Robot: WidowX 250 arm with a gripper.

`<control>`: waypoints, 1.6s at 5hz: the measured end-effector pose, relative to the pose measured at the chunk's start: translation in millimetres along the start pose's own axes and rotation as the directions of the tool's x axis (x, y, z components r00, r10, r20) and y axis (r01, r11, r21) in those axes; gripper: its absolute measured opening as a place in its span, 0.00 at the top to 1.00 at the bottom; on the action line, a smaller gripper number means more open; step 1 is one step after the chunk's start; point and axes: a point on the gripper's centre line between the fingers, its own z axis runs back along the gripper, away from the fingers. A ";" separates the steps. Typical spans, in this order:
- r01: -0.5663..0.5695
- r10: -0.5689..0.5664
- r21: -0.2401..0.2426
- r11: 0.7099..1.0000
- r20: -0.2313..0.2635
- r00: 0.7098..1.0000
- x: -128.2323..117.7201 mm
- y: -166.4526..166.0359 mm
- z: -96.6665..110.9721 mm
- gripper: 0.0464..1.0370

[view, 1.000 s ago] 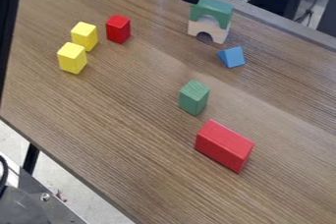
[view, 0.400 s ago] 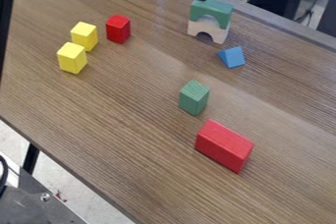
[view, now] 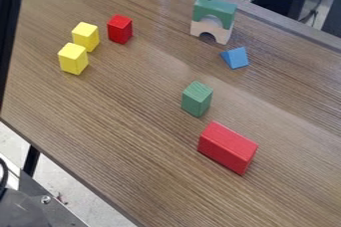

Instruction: Moves the green cube from white arc and placed it in the middle of the table

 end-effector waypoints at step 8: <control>-0.041 0.045 0.098 0.994 -0.037 0.998 -4.1 11.6 -32.5 0.45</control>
